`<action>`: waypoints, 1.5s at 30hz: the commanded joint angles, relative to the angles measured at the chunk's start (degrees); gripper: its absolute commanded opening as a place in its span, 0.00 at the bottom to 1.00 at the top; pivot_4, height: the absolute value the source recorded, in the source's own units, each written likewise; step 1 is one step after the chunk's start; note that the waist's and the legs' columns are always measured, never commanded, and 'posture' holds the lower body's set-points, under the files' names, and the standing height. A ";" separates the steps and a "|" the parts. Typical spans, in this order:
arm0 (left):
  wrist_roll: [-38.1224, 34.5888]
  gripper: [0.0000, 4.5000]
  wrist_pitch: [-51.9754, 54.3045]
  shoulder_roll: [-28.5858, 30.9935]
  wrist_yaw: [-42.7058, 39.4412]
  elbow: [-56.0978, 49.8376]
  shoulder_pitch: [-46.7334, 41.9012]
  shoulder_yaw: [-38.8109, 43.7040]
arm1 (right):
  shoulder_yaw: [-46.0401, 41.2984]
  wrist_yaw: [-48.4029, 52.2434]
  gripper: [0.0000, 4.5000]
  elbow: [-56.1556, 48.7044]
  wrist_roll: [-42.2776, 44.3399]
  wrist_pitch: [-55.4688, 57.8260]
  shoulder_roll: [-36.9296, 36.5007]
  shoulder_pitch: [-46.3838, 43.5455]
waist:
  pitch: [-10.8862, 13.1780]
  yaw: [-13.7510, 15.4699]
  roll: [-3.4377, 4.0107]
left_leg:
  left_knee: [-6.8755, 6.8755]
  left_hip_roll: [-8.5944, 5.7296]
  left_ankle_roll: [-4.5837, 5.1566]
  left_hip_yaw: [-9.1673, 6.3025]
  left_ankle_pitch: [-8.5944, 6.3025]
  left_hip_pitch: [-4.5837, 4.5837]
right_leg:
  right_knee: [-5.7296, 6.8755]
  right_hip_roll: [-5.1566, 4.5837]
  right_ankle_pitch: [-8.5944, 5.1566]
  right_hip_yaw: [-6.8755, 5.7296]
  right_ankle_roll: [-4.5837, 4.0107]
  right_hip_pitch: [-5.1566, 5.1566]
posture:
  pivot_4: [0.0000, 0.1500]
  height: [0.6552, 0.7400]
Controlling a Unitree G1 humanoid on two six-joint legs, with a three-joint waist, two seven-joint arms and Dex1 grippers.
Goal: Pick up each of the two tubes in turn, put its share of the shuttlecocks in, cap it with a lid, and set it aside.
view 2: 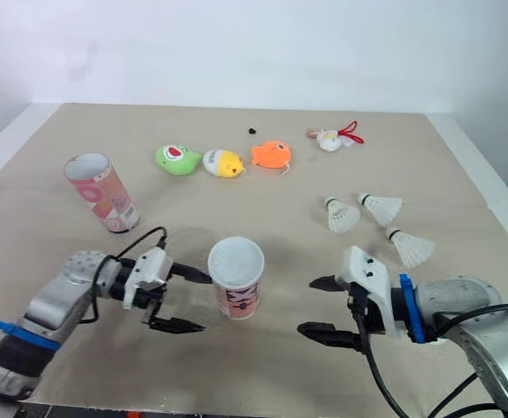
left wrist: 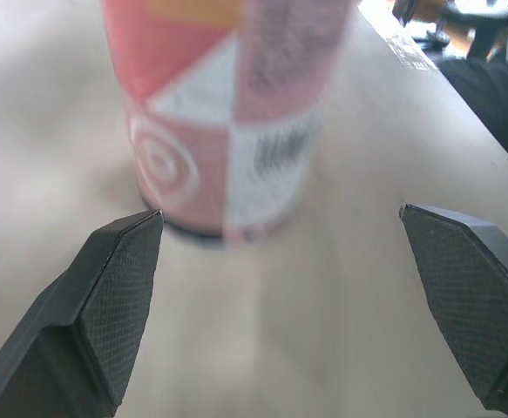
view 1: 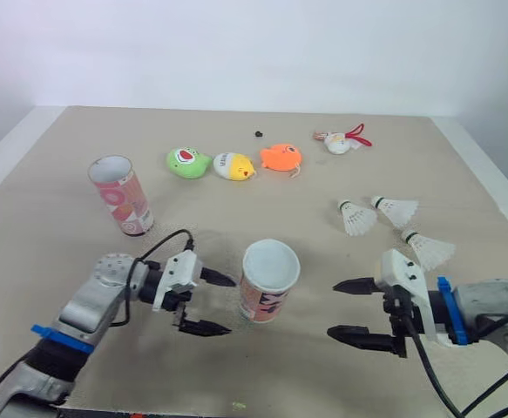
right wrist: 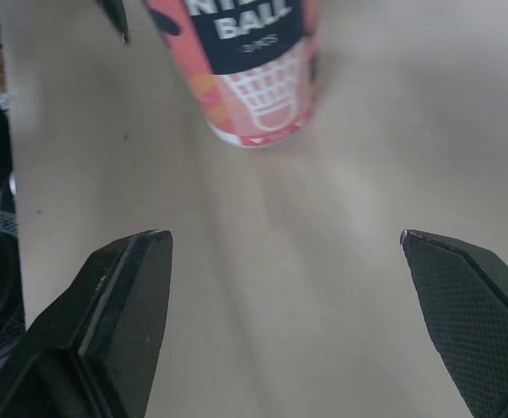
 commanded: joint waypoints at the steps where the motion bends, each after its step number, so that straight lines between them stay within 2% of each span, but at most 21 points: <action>1: -4.29 1.00 1.86 2.73 -0.19 -3.57 0.84 5.59 | 4.20 -1.78 1.00 1.96 -2.92 -4.10 2.38 -2.29 | 0.01 0.01 -0.01 | 0.00 0.01 -0.02 -0.01 0.01 0.00 | 0.00 0.00 0.00 -0.01 0.00 0.01 | 1.00 1.00; 7: -11.23 1.00 2.62 6.85 -0.04 -9.51 5.94 16.20 | 14.79 -3.78 1.00 8.63 -13.60 -14.10 6.52 -4.94 | 0.08 0.02 -0.10 | -0.01 -0.02 -0.07 0.03 0.01 -0.04 | 0.00 -0.08 -0.02 0.00 -0.01 -0.02 | 1.00 1.00; 11: -14.37 1.00 6.01 10.12 -0.17 -13.97 11.41 20.21 | 16.50 -2.51 1.00 9.32 -13.03 -15.79 8.54 -6.61 | 0.10 0.01 -0.12 | -0.04 -0.02 -0.16 0.03 -0.05 -0.03 | 0.01 -0.10 0.03 0.00 -0.27 -0.02 | 1.00 1.00; 19: -17.41 1.00 8.70 10.28 4.83 -20.98 19.24 25.07 | 20.95 -2.91 1.00 11.79 -12.63 -16.27 16.52 -14.11 | 0.12 0.00 -0.13 | -0.02 0.09 -0.26 0.05 0.01 0.05 | 0.04 -0.02 0.07 -0.03 -0.23 -0.02 | 1.00 1.00; 27: -18.94 1.00 10.08 9.35 8.15 -23.62 20.99 25.87 | 22.31 -1.43 1.00 13.48 -11.75 -15.77 19.24 -17.47 | 0.12 0.04 -0.13 | -0.02 0.05 -0.30 0.03 0.03 0.07 | 0.10 -0.04 0.11 -0.03 -0.34 0.00 | 1.00 1.00; 33: -20.99 1.00 11.32 7.30 11.57 -23.01 20.51 26.02 | 25.20 -1.08 1.00 15.75 -14.32 -18.02 21.14 -18.86 | 0.12 0.03 -0.13 | -0.04 0.08 -0.30 0.00 0.03 0.07 | 0.12 0.03 0.13 -0.04 -0.42 -0.02 | 1.00 1.00; 45: -20.77 1.00 11.51 8.08 10.86 -20.99 20.61 26.13 | 29.10 -1.48 1.00 24.09 -19.76 -26.18 27.33 -23.41 | 0.13 -0.01 -0.13 | -0.03 0.09 -0.33 0.09 0.05 0.20 | 0.17 0.03 0.19 -0.04 -0.49 0.01 | 1.00 1.00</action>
